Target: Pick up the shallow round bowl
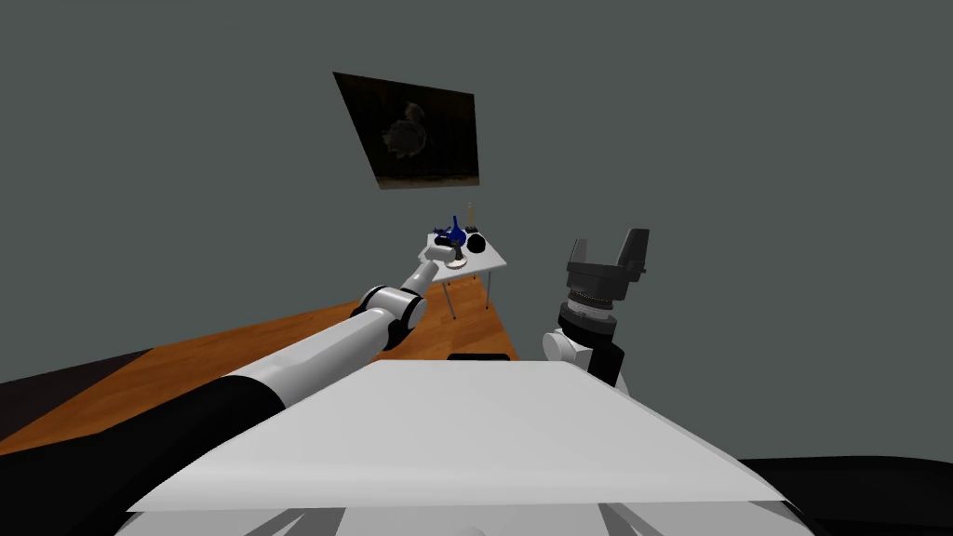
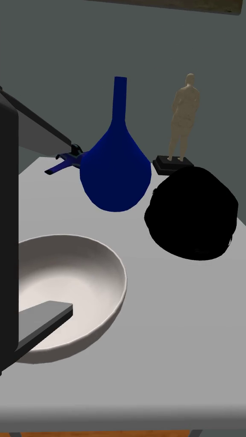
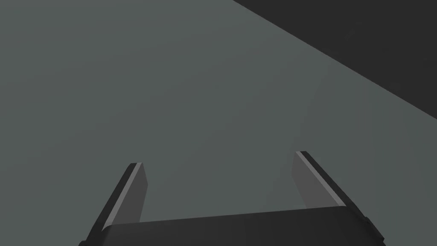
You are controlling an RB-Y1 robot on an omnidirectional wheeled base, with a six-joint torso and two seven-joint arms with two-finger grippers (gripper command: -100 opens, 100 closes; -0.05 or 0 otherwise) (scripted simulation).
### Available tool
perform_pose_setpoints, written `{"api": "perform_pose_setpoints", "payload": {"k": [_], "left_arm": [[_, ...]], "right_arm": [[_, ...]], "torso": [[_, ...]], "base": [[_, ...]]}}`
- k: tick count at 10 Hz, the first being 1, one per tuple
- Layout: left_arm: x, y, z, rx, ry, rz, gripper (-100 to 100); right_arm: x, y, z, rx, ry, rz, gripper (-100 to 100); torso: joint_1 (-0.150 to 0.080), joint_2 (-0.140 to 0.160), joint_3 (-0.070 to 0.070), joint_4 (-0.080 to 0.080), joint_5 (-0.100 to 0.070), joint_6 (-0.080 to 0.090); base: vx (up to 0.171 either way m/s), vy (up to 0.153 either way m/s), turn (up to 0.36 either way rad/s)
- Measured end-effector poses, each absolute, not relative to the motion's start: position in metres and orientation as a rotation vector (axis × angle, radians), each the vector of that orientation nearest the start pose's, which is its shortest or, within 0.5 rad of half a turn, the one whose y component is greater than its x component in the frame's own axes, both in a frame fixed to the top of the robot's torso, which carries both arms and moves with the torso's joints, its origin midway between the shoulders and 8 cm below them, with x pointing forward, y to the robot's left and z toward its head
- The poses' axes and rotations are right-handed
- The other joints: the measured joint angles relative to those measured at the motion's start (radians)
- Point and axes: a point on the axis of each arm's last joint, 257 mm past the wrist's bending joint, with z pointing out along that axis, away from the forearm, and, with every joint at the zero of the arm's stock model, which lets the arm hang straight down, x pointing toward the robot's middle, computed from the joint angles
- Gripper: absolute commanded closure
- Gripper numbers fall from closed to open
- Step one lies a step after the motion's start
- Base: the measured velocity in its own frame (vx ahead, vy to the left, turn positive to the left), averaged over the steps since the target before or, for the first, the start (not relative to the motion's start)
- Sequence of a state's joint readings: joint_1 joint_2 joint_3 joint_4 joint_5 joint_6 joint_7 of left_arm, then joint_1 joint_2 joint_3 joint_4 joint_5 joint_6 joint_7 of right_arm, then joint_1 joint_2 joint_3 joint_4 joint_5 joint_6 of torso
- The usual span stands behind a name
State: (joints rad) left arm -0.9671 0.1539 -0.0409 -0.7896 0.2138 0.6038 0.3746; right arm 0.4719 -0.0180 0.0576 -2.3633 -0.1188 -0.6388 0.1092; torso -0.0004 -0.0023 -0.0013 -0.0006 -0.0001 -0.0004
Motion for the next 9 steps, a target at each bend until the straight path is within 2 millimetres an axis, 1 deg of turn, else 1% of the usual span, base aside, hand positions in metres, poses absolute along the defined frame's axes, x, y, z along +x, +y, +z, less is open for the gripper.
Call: {"api": "perform_pose_setpoints", "payload": {"k": [3, 4, 5, 7, 9], "left_arm": [[0.711, 0.115, -0.192, -1.810, 1.564, -1.147, -100], [0.709, 0.111, -0.194, -1.835, 1.578, -1.130, -100], [0.707, 0.112, -0.202, -1.862, 1.588, -1.106, -100], [0.699, 0.107, -0.216, -1.914, 1.614, -1.057, -100], [0.692, 0.103, -0.225, -1.963, 1.637, -1.011, -100]], "right_arm": [[0.300, -0.267, 0.090, 0.501, 0.398, 1.387, 0], [0.300, -0.267, 0.090, 0.501, 0.398, 1.387, 0], [0.300, -0.267, 0.090, 0.501, 0.398, 1.387, 0], [0.300, -0.267, 0.090, 0.501, 0.398, 1.387, 0], [0.300, -0.267, 0.090, 0.501, 0.398, 1.387, 0]], "torso": [[0.000, -0.001, -0.001, 0.000, 0.000, 0.000], [0.000, -0.002, -0.001, 0.000, 0.000, 0.000], [0.000, -0.001, -0.001, -0.001, 0.000, 0.000], [0.000, -0.001, -0.001, -0.001, 0.000, 0.000], [0.000, -0.001, -0.001, -0.001, 0.000, 0.000]], "base": [[0.047, -0.008, 0.108], [0.045, -0.009, 0.052], [0.048, -0.006, 0.093], [0.047, -0.004, 0.081], [0.043, -0.006, 0.069]]}}
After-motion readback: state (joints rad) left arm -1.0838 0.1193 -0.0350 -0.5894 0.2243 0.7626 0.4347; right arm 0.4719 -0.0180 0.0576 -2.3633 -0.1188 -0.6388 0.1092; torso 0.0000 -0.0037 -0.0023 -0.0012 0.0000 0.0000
